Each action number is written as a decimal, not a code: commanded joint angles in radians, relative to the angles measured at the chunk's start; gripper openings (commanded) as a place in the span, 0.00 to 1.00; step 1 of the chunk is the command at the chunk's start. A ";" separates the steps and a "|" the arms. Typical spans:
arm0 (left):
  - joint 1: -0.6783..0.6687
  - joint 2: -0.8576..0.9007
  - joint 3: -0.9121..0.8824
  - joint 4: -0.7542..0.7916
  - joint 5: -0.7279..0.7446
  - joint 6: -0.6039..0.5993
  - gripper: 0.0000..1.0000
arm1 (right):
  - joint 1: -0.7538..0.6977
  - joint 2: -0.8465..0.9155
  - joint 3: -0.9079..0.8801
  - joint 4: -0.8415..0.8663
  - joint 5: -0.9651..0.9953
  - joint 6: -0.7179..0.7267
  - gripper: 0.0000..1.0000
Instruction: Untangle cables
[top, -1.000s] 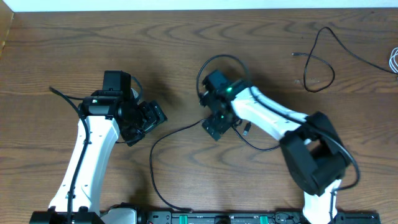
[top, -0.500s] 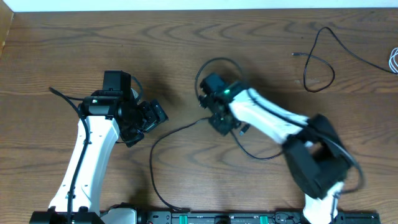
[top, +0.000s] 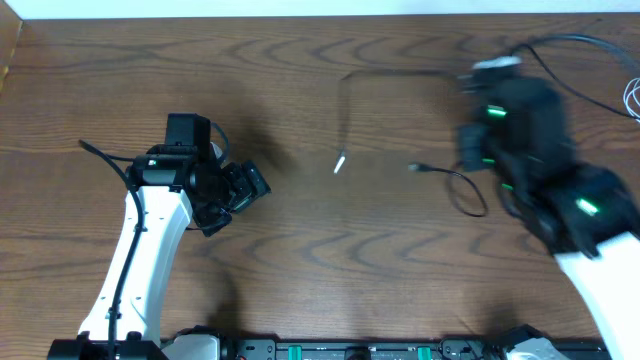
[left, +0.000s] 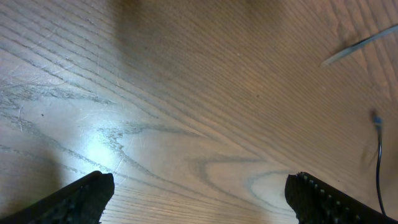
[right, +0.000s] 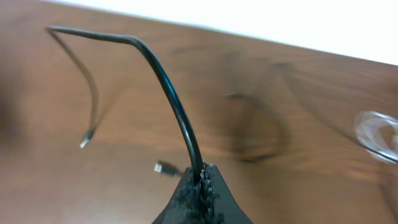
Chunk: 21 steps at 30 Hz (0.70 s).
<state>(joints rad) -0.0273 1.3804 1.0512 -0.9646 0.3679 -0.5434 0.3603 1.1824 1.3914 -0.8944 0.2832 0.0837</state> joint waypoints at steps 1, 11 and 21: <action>0.005 0.004 -0.012 -0.003 0.005 0.000 0.93 | -0.094 -0.076 0.003 -0.016 0.170 0.084 0.01; 0.005 0.004 -0.012 -0.003 0.005 0.000 0.93 | -0.413 -0.072 0.001 -0.106 0.262 0.238 0.01; 0.005 0.004 -0.012 -0.003 0.005 0.000 0.93 | -0.473 0.105 0.001 -0.103 0.197 0.237 0.01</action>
<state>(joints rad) -0.0269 1.3804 1.0512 -0.9646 0.3679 -0.5457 -0.1032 1.2407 1.3914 -1.0061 0.4850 0.3008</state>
